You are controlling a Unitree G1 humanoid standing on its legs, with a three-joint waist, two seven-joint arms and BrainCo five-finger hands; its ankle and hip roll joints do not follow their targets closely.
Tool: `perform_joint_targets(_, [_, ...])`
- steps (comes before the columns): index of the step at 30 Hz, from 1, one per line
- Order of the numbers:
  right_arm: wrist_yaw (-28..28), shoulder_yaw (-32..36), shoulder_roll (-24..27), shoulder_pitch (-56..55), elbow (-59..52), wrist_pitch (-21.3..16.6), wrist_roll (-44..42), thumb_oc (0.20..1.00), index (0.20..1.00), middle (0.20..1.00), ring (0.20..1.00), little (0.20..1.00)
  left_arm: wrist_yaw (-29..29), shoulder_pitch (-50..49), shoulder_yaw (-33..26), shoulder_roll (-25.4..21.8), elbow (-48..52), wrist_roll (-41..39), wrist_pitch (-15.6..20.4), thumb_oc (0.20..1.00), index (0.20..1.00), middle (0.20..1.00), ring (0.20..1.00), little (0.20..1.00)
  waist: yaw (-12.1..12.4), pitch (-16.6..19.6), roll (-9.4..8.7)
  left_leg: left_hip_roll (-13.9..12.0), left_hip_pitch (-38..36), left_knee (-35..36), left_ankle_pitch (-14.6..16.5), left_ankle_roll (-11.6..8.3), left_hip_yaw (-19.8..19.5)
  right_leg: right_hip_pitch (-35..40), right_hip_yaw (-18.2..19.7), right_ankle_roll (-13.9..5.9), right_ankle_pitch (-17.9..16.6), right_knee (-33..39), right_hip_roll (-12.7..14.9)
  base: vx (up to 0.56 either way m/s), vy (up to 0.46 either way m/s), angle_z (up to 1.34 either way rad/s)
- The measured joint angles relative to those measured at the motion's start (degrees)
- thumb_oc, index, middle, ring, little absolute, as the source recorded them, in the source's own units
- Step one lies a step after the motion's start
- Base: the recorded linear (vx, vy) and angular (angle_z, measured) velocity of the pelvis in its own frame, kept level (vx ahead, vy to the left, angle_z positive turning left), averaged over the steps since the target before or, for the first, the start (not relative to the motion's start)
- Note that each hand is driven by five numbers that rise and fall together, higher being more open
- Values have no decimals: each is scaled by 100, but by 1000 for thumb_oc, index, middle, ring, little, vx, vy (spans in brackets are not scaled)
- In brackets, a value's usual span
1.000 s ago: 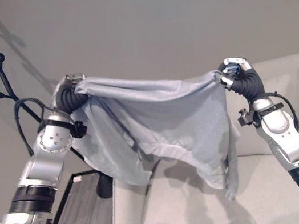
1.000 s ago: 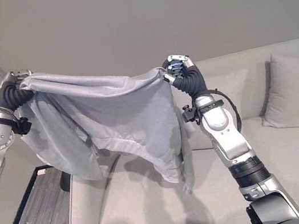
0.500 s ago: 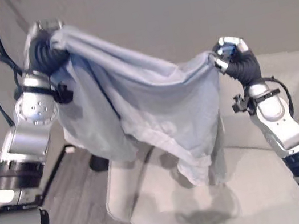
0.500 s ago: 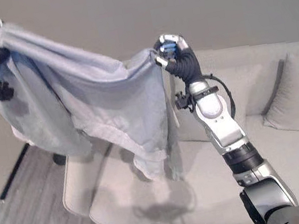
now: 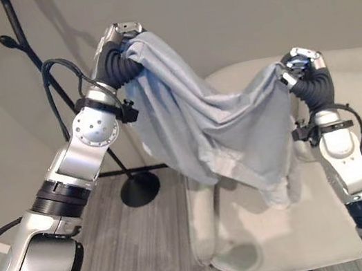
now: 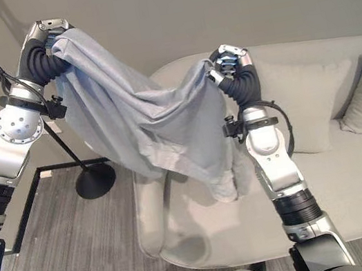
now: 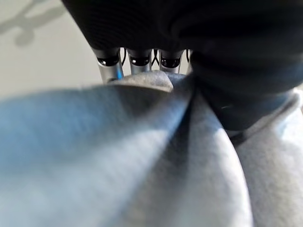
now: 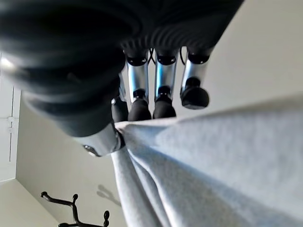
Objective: Hang the clothes on the sofa on the clothes rack.
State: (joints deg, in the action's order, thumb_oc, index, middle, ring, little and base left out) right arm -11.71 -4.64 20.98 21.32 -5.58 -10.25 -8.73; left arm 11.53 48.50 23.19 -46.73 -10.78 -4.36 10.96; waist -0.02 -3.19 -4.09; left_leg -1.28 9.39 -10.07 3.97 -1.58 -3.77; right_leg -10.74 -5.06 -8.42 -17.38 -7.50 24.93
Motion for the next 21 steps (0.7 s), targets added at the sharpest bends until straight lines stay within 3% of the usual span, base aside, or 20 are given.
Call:
perform_joint_targets(1, [-3,-11,153,67,170,37,2,200,200,200,200,200,-66,13,-1,-42,166,10,-30,200,200,200,200,200,68,21,9,18,-108,290,-168,107,48,144,-103,-553,776,-77,-393,-89,342,5])
perform_joint_targets(2, [-18,-13,180,96,186,63,19,200,200,200,200,200,-73,29,-13,-12,258,11,-42,200,200,200,200,200,130,30,-6,52,-106,324,-224,166,53,230,-146,-782,1189,-329,-708,-74,271,-7])
perform_joint_targets(3, [-16,-36,206,109,187,68,99,200,200,200,200,200,-84,13,-44,12,299,11,-53,200,200,200,200,200,227,44,-27,41,-176,449,-273,147,69,301,-199,-632,1521,-590,-986,15,145,-10])
perform_joint_targets(4, [14,-45,216,163,188,73,157,200,200,200,200,200,-82,-52,-58,7,381,11,-71,200,200,200,200,200,321,63,-57,79,-253,545,-310,175,118,550,-441,-467,1822,-382,-1198,15,77,-29])
perform_joint_targets(5, [20,-62,252,224,189,74,174,200,200,200,200,200,-123,-107,-76,35,413,12,-96,200,200,200,200,200,416,61,-53,121,-339,644,-347,178,171,798,-491,-336,1864,11,-1388,43,75,-28])
perform_joint_targets(7, [31,-95,287,229,189,75,196,200,200,200,200,200,-192,-173,-119,93,442,11,-158,200,200,200,200,200,431,86,-90,243,-475,818,-404,181,223,1119,-368,-168,1815,544,-1440,46,71,-15])
perform_joint_targets(10, [58,-112,281,208,196,91,196,200,200,200,200,200,-283,-199,-173,323,437,20,-182,200,200,200,200,200,415,111,-128,192,-646,1038,-526,113,216,1247,-173,-85,1937,755,-1618,66,8,-5])
perform_joint_targets(13, [69,-102,291,177,197,89,196,200,200,200,200,200,-323,-350,-215,370,561,59,-198,200,200,200,200,200,374,216,-82,133,-882,1252,-603,14,250,1557,-136,25,1820,1121,-1743,74,-34,-8])
perform_joint_targets(21, [75,-74,379,81,195,102,190,200,200,200,200,200,-358,-408,-220,613,719,70,-201,200,200,200,200,200,180,639,359,-73,-1075,1494,-687,-100,231,1752,-147,64,1745,1315,-1959,13,-56,1])
